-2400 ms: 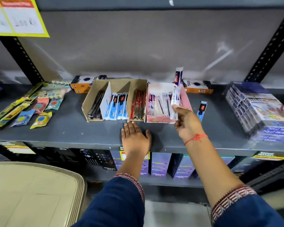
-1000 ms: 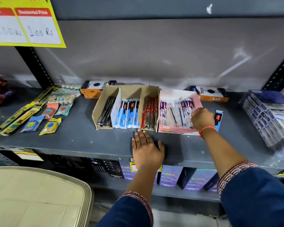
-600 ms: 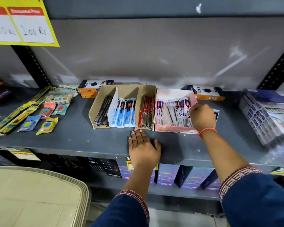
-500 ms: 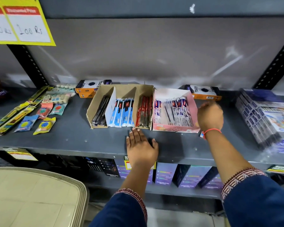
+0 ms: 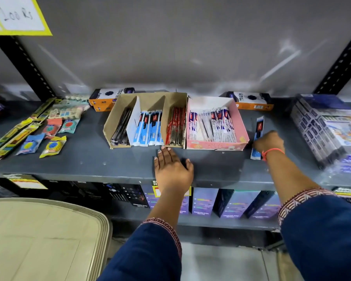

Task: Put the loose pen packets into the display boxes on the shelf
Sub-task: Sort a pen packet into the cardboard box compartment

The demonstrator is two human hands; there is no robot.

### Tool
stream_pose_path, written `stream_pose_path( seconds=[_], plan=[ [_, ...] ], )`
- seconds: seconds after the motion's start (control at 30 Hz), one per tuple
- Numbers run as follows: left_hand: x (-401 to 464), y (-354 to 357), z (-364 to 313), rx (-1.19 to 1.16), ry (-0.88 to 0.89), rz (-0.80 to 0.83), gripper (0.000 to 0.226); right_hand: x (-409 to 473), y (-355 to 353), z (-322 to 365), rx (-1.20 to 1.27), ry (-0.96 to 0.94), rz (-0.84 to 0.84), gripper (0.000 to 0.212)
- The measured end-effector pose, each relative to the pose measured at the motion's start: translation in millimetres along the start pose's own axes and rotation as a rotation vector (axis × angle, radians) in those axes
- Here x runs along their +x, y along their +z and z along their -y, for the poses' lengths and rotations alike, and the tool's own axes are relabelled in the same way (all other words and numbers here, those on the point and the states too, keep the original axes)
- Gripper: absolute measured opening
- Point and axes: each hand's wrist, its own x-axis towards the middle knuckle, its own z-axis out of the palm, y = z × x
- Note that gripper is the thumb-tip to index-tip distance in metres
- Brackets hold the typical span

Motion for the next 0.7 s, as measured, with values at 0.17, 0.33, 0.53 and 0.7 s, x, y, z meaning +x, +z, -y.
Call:
stream_pose_path(
  seconds=[0.17,0.33,0.53,0.7],
  plan=[
    [-0.8,0.4,0.2,-0.014,0.003,-0.005,0.071,2.7,3.7,-2.1,0.178,0.068,-0.026,0.035],
    [-1.6,0.1,-1.0,-0.024,0.008,-0.032,0.070,-18.0,-2.4,13.3,0.656,0.024,0.101,0.009],
    [-2.4,-2.3,-0.1,-0.010,0.024,-0.033,0.069,-73.2,-12.7,41.5,1.067,-0.142,0.257,0.024],
    [-2.8,-3.3,0.4,-0.003,0.031,-0.023,0.070,-98.0,-7.8,39.7,1.069,-0.197,0.550,0.026]
  ],
)
